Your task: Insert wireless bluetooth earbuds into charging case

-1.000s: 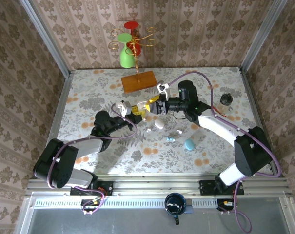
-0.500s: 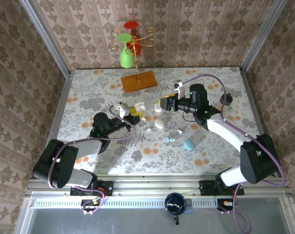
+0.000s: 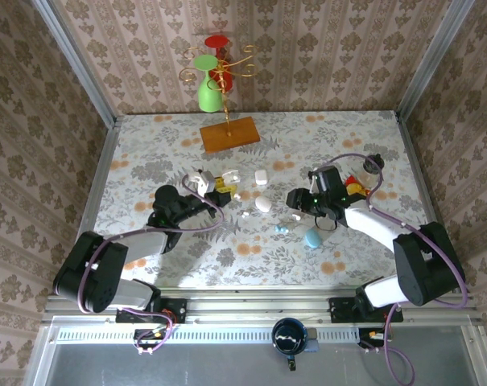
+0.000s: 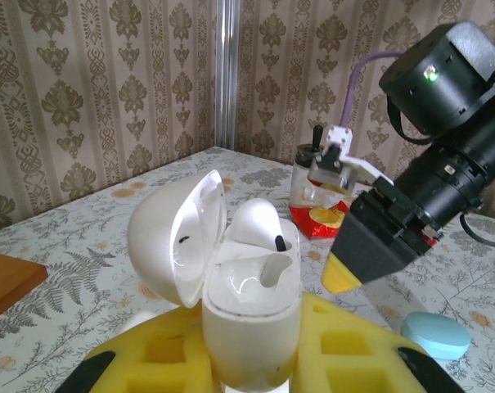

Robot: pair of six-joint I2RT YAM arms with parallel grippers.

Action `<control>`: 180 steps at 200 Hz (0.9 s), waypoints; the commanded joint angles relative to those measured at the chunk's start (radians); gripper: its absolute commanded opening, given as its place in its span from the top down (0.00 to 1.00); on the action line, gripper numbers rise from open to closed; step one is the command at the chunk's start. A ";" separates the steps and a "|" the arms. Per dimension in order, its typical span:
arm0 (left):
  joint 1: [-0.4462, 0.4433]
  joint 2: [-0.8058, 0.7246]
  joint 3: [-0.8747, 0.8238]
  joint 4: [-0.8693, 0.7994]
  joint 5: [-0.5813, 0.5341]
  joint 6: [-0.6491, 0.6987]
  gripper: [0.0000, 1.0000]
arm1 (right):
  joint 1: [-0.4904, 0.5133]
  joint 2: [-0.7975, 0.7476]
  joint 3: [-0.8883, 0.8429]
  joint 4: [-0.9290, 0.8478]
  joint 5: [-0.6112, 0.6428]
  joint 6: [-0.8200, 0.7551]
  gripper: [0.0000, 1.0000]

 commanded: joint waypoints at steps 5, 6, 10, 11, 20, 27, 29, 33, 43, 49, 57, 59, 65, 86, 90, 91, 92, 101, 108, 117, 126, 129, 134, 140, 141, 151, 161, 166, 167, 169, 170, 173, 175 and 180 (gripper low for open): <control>0.005 -0.032 -0.011 0.009 -0.005 0.024 0.94 | -0.004 0.039 -0.040 -0.030 -0.053 0.078 0.46; 0.005 -0.032 -0.011 0.009 -0.006 0.025 0.94 | -0.004 0.041 -0.041 -0.029 -0.054 0.079 0.46; 0.005 -0.033 -0.013 0.009 -0.006 0.025 0.94 | -0.005 0.048 -0.043 -0.029 -0.060 0.080 0.47; 0.005 -0.033 -0.013 0.010 -0.006 0.024 0.94 | -0.005 0.050 -0.044 -0.028 -0.060 0.079 0.47; 0.006 -0.032 -0.013 0.010 -0.006 0.024 0.94 | -0.004 0.068 -0.045 -0.032 -0.064 0.078 0.48; 0.006 -0.033 -0.013 0.007 -0.006 0.025 0.94 | -0.005 0.078 -0.045 -0.033 -0.072 0.078 0.49; 0.006 -0.033 -0.013 0.007 -0.006 0.025 0.94 | -0.004 0.080 -0.045 -0.035 -0.073 0.078 0.49; 0.005 -0.034 -0.013 0.008 -0.006 0.025 0.94 | -0.005 0.083 -0.045 -0.034 -0.074 0.078 0.49; 0.005 -0.038 -0.011 0.002 -0.006 0.029 0.94 | -0.005 0.092 -0.046 -0.030 -0.077 0.079 0.49; 0.005 -0.039 -0.011 -0.003 -0.005 0.030 0.94 | -0.004 0.097 -0.045 -0.029 -0.077 0.079 0.49; 0.005 -0.041 -0.011 -0.005 -0.005 0.031 0.94 | -0.005 0.106 -0.043 -0.029 -0.077 0.078 0.49; 0.005 -0.041 -0.011 -0.007 -0.006 0.031 0.94 | -0.005 0.107 -0.042 -0.028 -0.077 0.078 0.49; 0.005 -0.042 -0.011 -0.006 -0.006 0.033 0.94 | -0.004 0.113 -0.041 -0.026 -0.077 0.078 0.50; 0.005 -0.043 -0.011 -0.006 -0.006 0.030 0.94 | -0.005 0.134 -0.037 -0.003 -0.075 0.079 0.50; 0.005 -0.042 -0.011 -0.007 -0.006 0.030 0.94 | -0.004 0.138 -0.034 0.000 -0.073 0.079 0.50; 0.006 -0.042 -0.011 -0.006 -0.005 0.030 0.94 | -0.005 0.138 -0.034 0.001 -0.073 0.078 0.50; 0.005 -0.043 -0.012 -0.006 -0.006 0.030 0.94 | -0.005 0.140 -0.033 0.001 -0.072 0.078 0.50; 0.006 -0.042 -0.013 -0.005 -0.003 0.029 0.94 | -0.006 0.149 -0.023 -0.002 -0.064 0.072 0.51; 0.005 -0.043 -0.014 -0.005 -0.003 0.027 0.94 | -0.006 0.156 -0.015 -0.006 -0.056 0.066 0.51; 0.006 -0.045 -0.016 -0.006 -0.004 0.027 0.94 | -0.006 0.162 -0.006 -0.008 -0.044 0.059 0.51; 0.005 -0.047 -0.018 -0.008 -0.005 0.026 0.94 | -0.005 0.167 0.003 -0.009 -0.032 0.053 0.52; 0.005 -0.048 -0.019 -0.009 -0.005 0.026 0.94 | -0.008 0.170 0.005 -0.011 -0.028 0.050 0.52; 0.005 -0.049 -0.019 -0.010 -0.005 0.027 0.94 | -0.008 0.174 0.011 -0.007 -0.025 0.046 0.52; 0.005 -0.052 -0.020 -0.013 -0.006 0.030 0.94 | -0.009 0.180 0.015 0.000 -0.022 0.040 0.53; 0.006 -0.052 -0.020 -0.013 -0.006 0.029 0.94 | -0.009 0.182 0.015 0.001 -0.021 0.040 0.53; 0.006 -0.052 -0.023 -0.015 -0.009 0.031 0.94 | -0.011 0.196 0.024 0.006 -0.021 0.038 0.54; 0.005 -0.052 -0.024 -0.015 -0.011 0.032 0.94 | -0.014 0.210 0.038 0.005 -0.029 0.035 0.54; 0.005 -0.052 -0.025 -0.017 -0.011 0.034 0.94 | -0.014 0.217 0.044 0.007 -0.031 0.035 0.54; 0.005 -0.052 -0.025 -0.017 -0.011 0.033 0.94 | -0.014 0.219 0.045 0.007 -0.032 0.035 0.54; 0.005 -0.052 -0.025 -0.017 -0.011 0.032 0.94 | -0.014 0.220 0.047 0.008 -0.033 0.035 0.54; 0.005 -0.052 -0.024 -0.016 -0.011 0.033 0.94 | -0.014 0.222 0.049 0.008 -0.033 0.035 0.54; 0.005 -0.051 -0.025 -0.017 -0.011 0.034 0.94 | -0.014 0.225 0.052 0.007 -0.035 0.035 0.55; 0.005 -0.052 -0.024 -0.016 -0.011 0.034 0.94 | -0.014 0.226 0.053 0.007 -0.035 0.035 0.55; 0.005 -0.052 -0.026 -0.017 -0.011 0.034 0.94 | -0.015 0.229 0.059 0.005 -0.035 0.033 0.55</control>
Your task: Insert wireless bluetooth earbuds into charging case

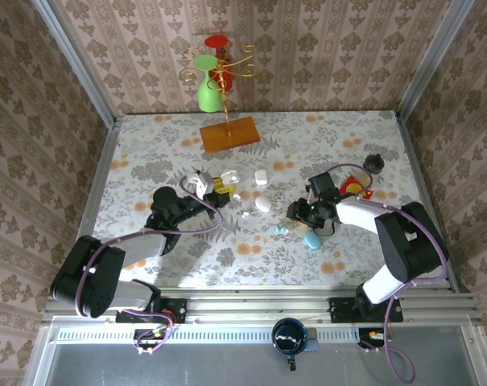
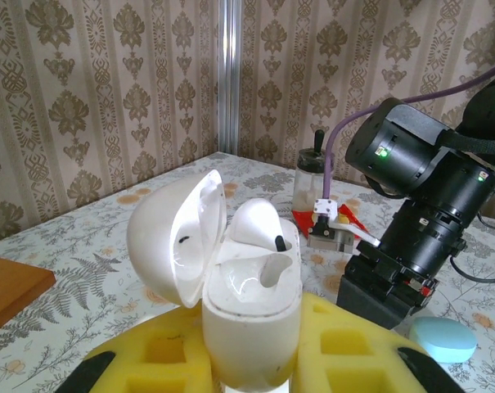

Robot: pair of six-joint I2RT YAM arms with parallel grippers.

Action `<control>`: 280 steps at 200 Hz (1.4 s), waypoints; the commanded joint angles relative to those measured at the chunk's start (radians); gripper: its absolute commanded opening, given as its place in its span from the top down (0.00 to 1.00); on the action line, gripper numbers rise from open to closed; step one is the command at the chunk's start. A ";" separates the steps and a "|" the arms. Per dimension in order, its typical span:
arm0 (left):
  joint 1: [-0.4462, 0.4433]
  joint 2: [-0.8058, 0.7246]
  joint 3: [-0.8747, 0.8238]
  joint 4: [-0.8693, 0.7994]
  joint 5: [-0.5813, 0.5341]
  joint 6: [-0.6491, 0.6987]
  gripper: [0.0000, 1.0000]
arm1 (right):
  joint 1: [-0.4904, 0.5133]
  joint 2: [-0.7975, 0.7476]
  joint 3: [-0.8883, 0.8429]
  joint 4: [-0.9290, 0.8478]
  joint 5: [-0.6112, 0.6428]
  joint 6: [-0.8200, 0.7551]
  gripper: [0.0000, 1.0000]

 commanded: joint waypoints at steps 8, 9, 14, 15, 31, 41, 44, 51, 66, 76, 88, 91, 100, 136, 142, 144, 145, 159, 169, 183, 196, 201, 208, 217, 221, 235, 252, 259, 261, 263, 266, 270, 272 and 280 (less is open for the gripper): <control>0.006 -0.020 -0.011 -0.011 -0.004 0.023 0.94 | -0.003 0.059 0.049 0.054 0.036 -0.021 0.55; 0.006 -0.020 -0.010 -0.011 -0.004 0.023 0.94 | -0.004 0.059 0.050 0.054 0.037 -0.022 0.55; 0.006 -0.020 -0.013 -0.010 -0.004 0.025 0.94 | -0.004 0.059 0.053 0.052 0.040 -0.023 0.55; 0.005 -0.020 -0.013 -0.010 -0.004 0.025 0.94 | -0.003 0.060 0.053 0.051 0.041 -0.023 0.56; 0.005 -0.020 -0.016 -0.010 -0.004 0.025 0.94 | -0.003 0.059 0.066 0.037 0.057 -0.029 0.57; 0.006 -0.020 -0.016 -0.009 -0.004 0.026 0.94 | -0.004 0.061 0.072 0.035 0.067 -0.029 0.58; 0.006 -0.020 -0.016 -0.009 -0.004 0.026 0.94 | -0.006 0.061 0.075 0.033 0.070 -0.029 0.59; 0.006 -0.018 -0.015 -0.009 -0.004 0.026 0.94 | -0.004 0.065 0.081 0.031 0.074 -0.029 0.60; 0.005 -0.015 -0.015 -0.007 -0.004 0.027 0.94 | -0.005 0.079 0.097 0.024 0.074 -0.031 0.63; 0.005 -0.016 -0.016 -0.007 -0.005 0.027 0.94 | -0.006 0.088 0.107 0.023 0.073 -0.031 0.64; 0.006 -0.017 -0.016 -0.008 -0.004 0.027 0.94 | -0.006 0.098 0.118 0.022 0.075 -0.033 0.65; 0.005 -0.019 -0.016 -0.010 -0.005 0.027 0.94 | -0.007 0.099 0.120 0.021 0.076 -0.033 0.65; 0.005 -0.020 -0.017 -0.013 -0.004 0.029 0.94 | -0.007 0.105 0.127 0.020 0.077 -0.034 0.65; 0.006 -0.022 -0.018 -0.015 -0.004 0.030 0.94 | -0.006 0.135 0.173 0.012 0.058 -0.040 0.64; 0.006 -0.022 -0.019 -0.016 -0.004 0.031 0.94 | -0.007 0.140 0.179 0.010 0.056 -0.042 0.64; 0.006 -0.022 -0.019 -0.016 -0.004 0.030 0.94 | -0.006 0.141 0.182 0.009 0.056 -0.043 0.64; 0.006 -0.022 -0.019 -0.016 -0.004 0.031 0.94 | -0.006 0.141 0.183 0.009 0.056 -0.043 0.64; 0.005 -0.022 -0.016 -0.018 -0.004 0.032 0.93 | -0.007 0.151 0.200 0.006 0.056 -0.048 0.64; 0.006 -0.023 -0.014 -0.022 -0.004 0.035 0.93 | -0.007 0.161 0.215 -0.003 0.048 -0.054 0.64; 0.005 -0.024 -0.013 -0.028 -0.004 0.039 0.93 | -0.007 0.178 0.239 -0.018 0.023 -0.066 0.63; 0.006 -0.023 -0.011 -0.031 -0.004 0.041 0.93 | -0.007 0.194 0.270 -0.040 -0.010 -0.091 0.62; 0.005 -0.023 -0.011 -0.033 -0.004 0.043 0.93 | -0.006 0.201 0.282 -0.051 -0.026 -0.105 0.62; 0.005 -0.023 -0.010 -0.033 -0.004 0.045 0.93 | -0.006 0.207 0.301 -0.072 -0.042 -0.128 0.60; 0.006 -0.023 -0.011 -0.034 -0.004 0.047 0.93 | -0.007 0.210 0.325 -0.113 -0.041 -0.160 0.60; 0.006 -0.022 -0.012 -0.035 -0.032 0.050 0.93 | -0.006 0.206 0.337 -0.133 -0.030 -0.179 0.60; 0.007 -0.018 -0.017 -0.035 -0.045 0.058 0.93 | -0.005 0.189 0.368 -0.204 0.024 -0.231 0.59; 0.035 -0.006 -0.026 -0.024 -0.052 0.070 0.93 | -0.004 0.176 0.415 -0.302 0.097 -0.283 0.59; 0.044 0.003 -0.029 -0.011 -0.052 0.075 0.93 | -0.003 0.176 0.435 -0.344 0.126 -0.300 0.58; 0.047 0.005 -0.031 -0.007 -0.051 0.077 0.93 | -0.002 0.176 0.440 -0.355 0.132 -0.306 0.58; 0.048 0.007 -0.031 -0.005 -0.050 0.078 0.93 | -0.001 0.176 0.444 -0.364 0.140 -0.311 0.57; 0.051 0.012 -0.032 0.000 -0.048 0.080 0.93 | 0.000 0.178 0.450 -0.379 0.148 -0.319 0.57; 0.054 0.017 -0.033 0.002 -0.046 0.087 0.94 | 0.001 0.178 0.456 -0.389 0.157 -0.331 0.56; 0.056 0.018 -0.033 0.002 -0.044 0.088 0.94 | 0.002 0.178 0.461 -0.404 0.163 -0.333 0.56; 0.059 0.025 -0.033 0.000 -0.041 0.103 0.94 | 0.006 0.182 0.475 -0.443 0.182 -0.341 0.56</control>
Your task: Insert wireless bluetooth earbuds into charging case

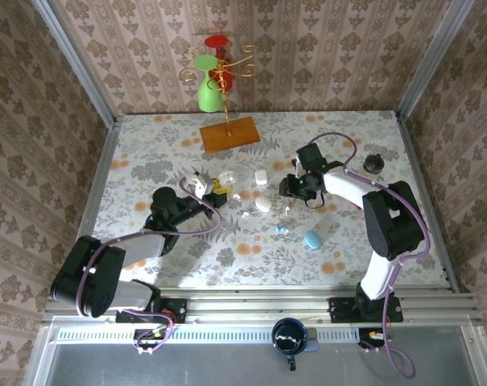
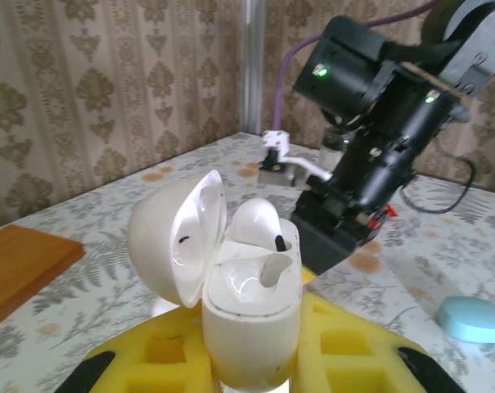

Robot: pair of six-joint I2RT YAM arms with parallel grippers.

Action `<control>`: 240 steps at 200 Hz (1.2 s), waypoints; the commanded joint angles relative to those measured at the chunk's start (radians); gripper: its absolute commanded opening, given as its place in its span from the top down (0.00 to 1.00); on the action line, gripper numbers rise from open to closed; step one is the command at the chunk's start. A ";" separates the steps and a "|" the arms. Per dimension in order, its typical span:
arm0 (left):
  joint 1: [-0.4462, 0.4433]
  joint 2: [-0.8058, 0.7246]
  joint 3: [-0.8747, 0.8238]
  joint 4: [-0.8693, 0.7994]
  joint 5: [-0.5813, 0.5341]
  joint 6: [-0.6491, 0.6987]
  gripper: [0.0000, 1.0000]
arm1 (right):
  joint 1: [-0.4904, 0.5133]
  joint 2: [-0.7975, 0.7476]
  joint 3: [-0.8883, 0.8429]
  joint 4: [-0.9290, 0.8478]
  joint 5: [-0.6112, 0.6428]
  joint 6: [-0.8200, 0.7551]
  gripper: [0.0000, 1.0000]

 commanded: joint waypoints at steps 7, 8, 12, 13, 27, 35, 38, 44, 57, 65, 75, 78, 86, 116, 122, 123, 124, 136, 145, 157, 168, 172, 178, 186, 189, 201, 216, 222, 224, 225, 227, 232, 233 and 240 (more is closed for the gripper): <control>0.024 0.024 -0.015 0.027 0.000 0.062 0.94 | 0.008 -0.014 0.068 -0.222 0.109 -0.100 0.56; 0.025 0.024 -0.014 0.025 0.001 0.065 0.94 | 0.008 -0.013 0.071 -0.226 0.109 -0.102 0.56; 0.024 0.023 -0.013 0.016 0.005 0.071 0.94 | 0.009 -0.009 0.080 -0.244 0.109 -0.106 0.56; 0.024 0.023 -0.013 0.014 0.006 0.074 0.94 | 0.009 -0.007 0.082 -0.249 0.109 -0.106 0.56; 0.022 0.013 -0.014 -0.031 0.018 0.107 0.94 | 0.012 0.010 0.117 -0.315 0.117 -0.113 0.55; 0.021 0.004 -0.016 -0.062 0.016 0.125 0.94 | 0.013 0.019 0.137 -0.350 0.126 -0.117 0.55; 0.021 0.001 -0.019 -0.070 0.014 0.133 0.94 | 0.014 0.024 0.143 -0.363 0.130 -0.119 0.55; 0.019 -0.005 -0.023 -0.083 0.004 0.141 0.94 | 0.015 0.030 0.155 -0.382 0.136 -0.120 0.55; 0.016 -0.015 -0.036 -0.092 -0.009 0.146 0.94 | 0.019 0.052 0.189 -0.431 0.140 -0.119 0.54; 0.012 -0.018 -0.046 -0.085 -0.016 0.146 0.95 | 0.023 0.065 0.210 -0.461 0.134 -0.120 0.55; 0.005 -0.012 -0.060 -0.062 -0.024 0.144 0.95 | 0.031 0.083 0.235 -0.485 0.129 -0.119 0.55; 0.004 -0.008 -0.064 -0.054 -0.028 0.144 0.95 | 0.032 0.090 0.245 -0.492 0.124 -0.119 0.55; -0.001 0.005 -0.072 -0.030 -0.033 0.140 0.95 | 0.037 0.106 0.262 -0.503 0.112 -0.114 0.55; -0.001 0.048 -0.097 0.075 -0.019 0.089 0.96 | 0.045 0.173 0.325 -0.543 0.051 -0.111 0.55; -0.003 0.056 -0.099 0.082 -0.017 0.089 0.96 | 0.045 0.185 0.336 -0.549 0.044 -0.113 0.55; -0.003 0.057 -0.099 0.083 -0.017 0.089 0.96 | 0.045 0.188 0.338 -0.550 0.042 -0.113 0.55; -0.003 0.059 -0.099 0.084 -0.017 0.089 0.96 | 0.045 0.191 0.340 -0.551 0.040 -0.113 0.55; -0.002 0.080 -0.102 0.099 -0.025 0.091 0.96 | 0.045 0.218 0.365 -0.571 0.030 -0.124 0.55; -0.002 0.096 -0.106 0.118 -0.029 0.088 0.96 | 0.045 0.240 0.383 -0.585 0.027 -0.130 0.55; 0.001 0.104 -0.107 0.134 -0.028 0.084 0.96 | 0.045 0.266 0.404 -0.601 0.022 -0.140 0.56; 0.002 0.109 -0.107 0.132 -0.029 0.086 0.96 | 0.045 0.287 0.421 -0.612 0.019 -0.146 0.57; 0.002 0.109 -0.107 0.131 -0.030 0.088 0.96 | 0.045 0.293 0.425 -0.616 0.019 -0.147 0.57; 0.004 0.111 -0.108 0.130 -0.031 0.090 0.96 | 0.045 0.302 0.430 -0.623 0.021 -0.150 0.58; 0.008 0.112 -0.111 0.130 -0.031 0.090 0.96 | 0.046 0.314 0.440 -0.631 0.024 -0.153 0.58; 0.009 0.112 -0.111 0.131 -0.032 0.089 0.96 | 0.045 0.317 0.443 -0.635 0.024 -0.156 0.58; 0.013 0.108 -0.113 0.135 -0.031 0.085 0.96 | 0.045 0.330 0.456 -0.647 0.024 -0.161 0.59; 0.013 0.104 -0.113 0.132 -0.030 0.084 0.96 | 0.045 0.338 0.457 -0.652 0.026 -0.162 0.59; 0.014 0.104 -0.113 0.131 -0.030 0.084 0.96 | 0.045 0.342 0.458 -0.653 0.026 -0.162 0.59; 0.014 0.104 -0.113 0.132 -0.030 0.084 0.96 | 0.045 0.342 0.456 -0.653 0.026 -0.164 0.59; 0.014 0.104 -0.113 0.132 -0.030 0.084 0.96 | 0.045 0.342 0.457 -0.653 0.026 -0.164 0.59; 0.013 0.105 -0.113 0.132 -0.029 0.084 0.96 | 0.045 0.343 0.456 -0.653 0.026 -0.164 0.60; 0.013 0.106 -0.112 0.134 -0.028 0.082 0.96 | 0.045 0.346 0.455 -0.653 0.026 -0.164 0.60; 0.013 0.106 -0.111 0.134 -0.027 0.081 0.96 | 0.045 0.346 0.455 -0.653 0.025 -0.164 0.60; 0.013 0.106 -0.112 0.133 -0.025 0.080 0.96 | 0.045 0.349 0.453 -0.652 0.024 -0.164 0.60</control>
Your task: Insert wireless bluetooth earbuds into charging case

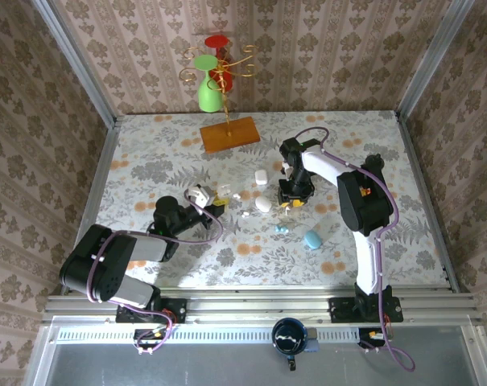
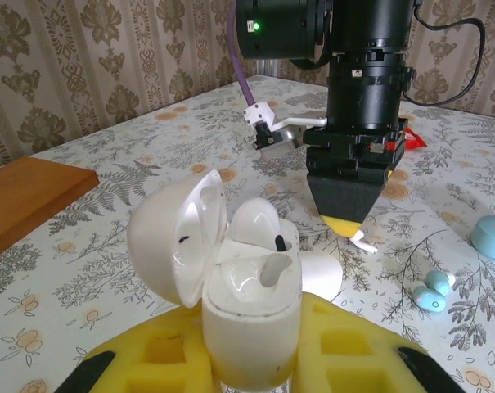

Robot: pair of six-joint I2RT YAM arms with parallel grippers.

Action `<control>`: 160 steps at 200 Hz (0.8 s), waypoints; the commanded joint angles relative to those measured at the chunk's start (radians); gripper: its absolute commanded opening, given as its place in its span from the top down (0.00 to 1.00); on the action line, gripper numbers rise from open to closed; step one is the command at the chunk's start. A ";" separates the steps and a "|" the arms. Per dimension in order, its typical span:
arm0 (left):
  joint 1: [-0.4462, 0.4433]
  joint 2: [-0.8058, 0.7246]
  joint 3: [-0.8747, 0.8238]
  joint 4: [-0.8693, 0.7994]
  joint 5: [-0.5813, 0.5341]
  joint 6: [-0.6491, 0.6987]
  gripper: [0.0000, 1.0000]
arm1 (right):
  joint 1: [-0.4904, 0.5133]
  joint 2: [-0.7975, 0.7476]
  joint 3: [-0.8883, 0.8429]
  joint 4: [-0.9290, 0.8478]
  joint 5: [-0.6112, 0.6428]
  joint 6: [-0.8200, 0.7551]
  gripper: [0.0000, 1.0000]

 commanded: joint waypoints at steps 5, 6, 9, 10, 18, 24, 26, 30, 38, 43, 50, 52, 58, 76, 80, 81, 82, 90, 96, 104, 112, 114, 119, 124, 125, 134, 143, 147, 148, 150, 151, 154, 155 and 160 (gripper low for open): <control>0.010 -0.002 -0.007 0.044 0.007 -0.018 0.96 | 0.003 0.027 0.022 -0.056 -0.028 -0.018 0.60; 0.010 -0.002 -0.008 0.045 0.007 -0.018 0.96 | 0.003 0.027 0.022 -0.055 -0.029 -0.018 0.60; 0.010 -0.001 -0.007 0.045 0.007 -0.018 0.96 | 0.003 0.029 0.022 -0.054 -0.031 -0.018 0.60; 0.010 -0.001 -0.007 0.046 0.007 -0.018 0.96 | 0.004 0.029 0.022 -0.053 -0.031 -0.018 0.60; 0.010 -0.002 -0.007 0.044 0.007 -0.020 0.96 | 0.004 0.032 0.020 -0.054 -0.036 -0.020 0.60; 0.010 -0.003 -0.007 0.045 0.008 -0.020 0.96 | 0.004 0.033 0.021 -0.053 -0.038 -0.021 0.60; 0.010 -0.003 -0.008 0.045 0.007 -0.020 0.96 | 0.004 0.035 0.022 -0.053 -0.039 -0.021 0.60; 0.010 -0.004 -0.007 0.043 0.008 -0.020 0.96 | 0.004 0.035 0.022 -0.054 -0.039 -0.022 0.60; 0.010 -0.005 -0.007 0.043 0.008 -0.020 0.96 | 0.004 0.038 0.023 -0.051 -0.041 -0.022 0.61; 0.010 -0.005 -0.008 0.043 0.008 -0.020 0.96 | 0.004 0.040 0.024 -0.050 -0.043 -0.023 0.61; 0.010 -0.007 -0.007 0.043 0.008 -0.021 0.96 | 0.004 0.041 0.024 -0.049 -0.046 -0.021 0.62; 0.010 -0.007 -0.008 0.043 0.009 -0.021 0.96 | 0.004 0.041 0.026 -0.047 -0.046 -0.022 0.62; 0.010 -0.008 -0.007 0.043 0.009 -0.021 0.96 | 0.004 0.045 0.028 -0.047 -0.047 -0.022 0.63; 0.010 -0.007 -0.008 0.041 0.006 -0.020 0.96 | 0.007 0.054 0.036 -0.052 -0.050 -0.022 0.64; 0.010 -0.007 -0.007 0.041 0.006 -0.020 0.96 | 0.006 0.056 0.036 -0.052 -0.050 -0.024 0.64; 0.010 -0.007 -0.007 0.041 0.006 -0.020 0.96 | 0.006 0.055 0.036 -0.053 -0.050 -0.023 0.64; 0.011 -0.007 -0.007 0.041 0.006 -0.020 0.96 | 0.006 0.055 0.036 -0.053 -0.050 -0.024 0.64; 0.010 -0.007 -0.007 0.040 0.004 -0.020 0.96 | 0.006 0.059 0.036 -0.055 -0.047 -0.026 0.65; 0.012 -0.007 -0.007 0.040 0.004 -0.020 0.96 | 0.006 0.060 0.036 -0.056 -0.045 -0.027 0.65; 0.011 -0.007 -0.007 0.040 0.004 -0.021 0.96 | 0.006 0.062 0.035 -0.059 -0.039 -0.028 0.67; 0.011 -0.008 -0.007 0.040 0.005 -0.022 0.96 | 0.006 0.065 0.035 -0.061 -0.035 -0.028 0.68; 0.011 -0.008 -0.007 0.040 0.005 -0.021 0.96 | 0.006 0.066 0.034 -0.062 -0.034 -0.028 0.68; 0.011 -0.010 -0.007 0.040 0.004 -0.022 0.96 | 0.006 0.065 0.034 -0.061 -0.033 -0.027 0.68; 0.011 -0.010 -0.008 0.039 0.003 -0.020 0.96 | 0.006 0.065 0.032 -0.058 -0.032 -0.025 0.69; 0.011 -0.010 -0.007 0.038 0.003 -0.021 0.96 | 0.006 0.064 0.032 -0.058 -0.032 -0.024 0.69; 0.011 -0.008 -0.008 0.036 0.002 -0.020 0.96 | 0.006 0.061 0.030 -0.052 -0.033 -0.020 0.70; 0.011 -0.008 -0.007 0.035 0.001 -0.020 0.96 | 0.006 0.057 0.027 -0.045 -0.035 -0.014 0.71; 0.011 -0.008 -0.008 0.035 0.000 -0.020 0.96 | 0.006 0.054 0.025 -0.041 -0.036 -0.011 0.72; 0.011 -0.008 -0.008 0.035 0.000 -0.020 0.96 | 0.006 0.052 0.024 -0.039 -0.036 -0.010 0.72; 0.011 -0.008 -0.008 0.035 -0.001 -0.019 0.96 | 0.007 0.052 0.024 -0.037 -0.038 -0.009 0.72; 0.011 -0.008 -0.008 0.035 0.000 -0.018 0.96 | 0.006 0.050 0.024 -0.036 -0.039 -0.007 0.72; 0.011 -0.008 -0.007 0.035 0.000 -0.018 0.96 | 0.006 0.048 0.021 -0.031 -0.043 -0.006 0.72; 0.011 -0.008 -0.007 0.035 -0.001 -0.018 0.96 | 0.006 0.046 0.021 -0.029 -0.045 -0.005 0.72; 0.011 -0.007 -0.008 0.034 -0.002 -0.017 0.96 | 0.006 0.042 0.015 -0.018 -0.055 0.001 0.73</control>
